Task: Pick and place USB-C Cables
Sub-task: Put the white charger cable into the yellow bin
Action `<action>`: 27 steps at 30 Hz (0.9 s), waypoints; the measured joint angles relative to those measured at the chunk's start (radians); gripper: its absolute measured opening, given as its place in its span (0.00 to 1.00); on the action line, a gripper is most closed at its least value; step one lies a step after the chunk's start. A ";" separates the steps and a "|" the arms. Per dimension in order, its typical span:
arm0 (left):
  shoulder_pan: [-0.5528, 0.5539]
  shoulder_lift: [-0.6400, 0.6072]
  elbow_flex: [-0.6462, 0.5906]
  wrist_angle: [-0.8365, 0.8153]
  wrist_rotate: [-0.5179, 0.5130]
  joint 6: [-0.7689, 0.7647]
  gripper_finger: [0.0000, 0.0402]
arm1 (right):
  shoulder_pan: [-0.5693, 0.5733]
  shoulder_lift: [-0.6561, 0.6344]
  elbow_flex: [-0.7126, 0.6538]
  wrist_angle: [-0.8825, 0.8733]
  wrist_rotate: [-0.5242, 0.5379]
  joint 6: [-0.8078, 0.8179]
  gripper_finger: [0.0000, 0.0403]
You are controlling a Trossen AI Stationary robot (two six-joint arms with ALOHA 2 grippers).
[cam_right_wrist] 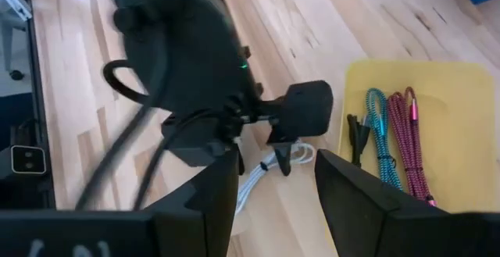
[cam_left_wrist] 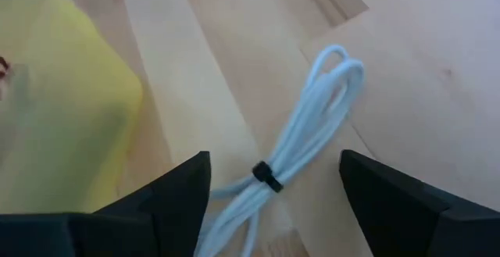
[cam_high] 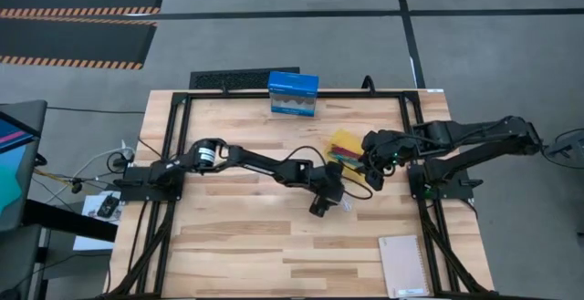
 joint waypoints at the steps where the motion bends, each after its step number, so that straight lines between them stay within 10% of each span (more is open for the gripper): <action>1: 0.000 0.000 0.007 -0.031 -0.008 -0.003 0.68 | 0.004 0.000 0.000 0.000 0.000 0.000 0.47; 8: -0.002 -0.012 0.010 -0.174 -0.026 -0.136 0.57 | 0.004 0.000 0.000 0.000 0.009 0.000 0.47; 20: -0.031 -0.017 0.009 -0.349 -0.034 -0.265 0.05 | 0.004 0.000 0.000 0.001 0.024 0.003 0.45; 27: -0.047 -0.039 0.009 -0.423 -0.064 -0.284 0.02 | 0.004 0.000 0.000 0.000 0.026 0.002 0.44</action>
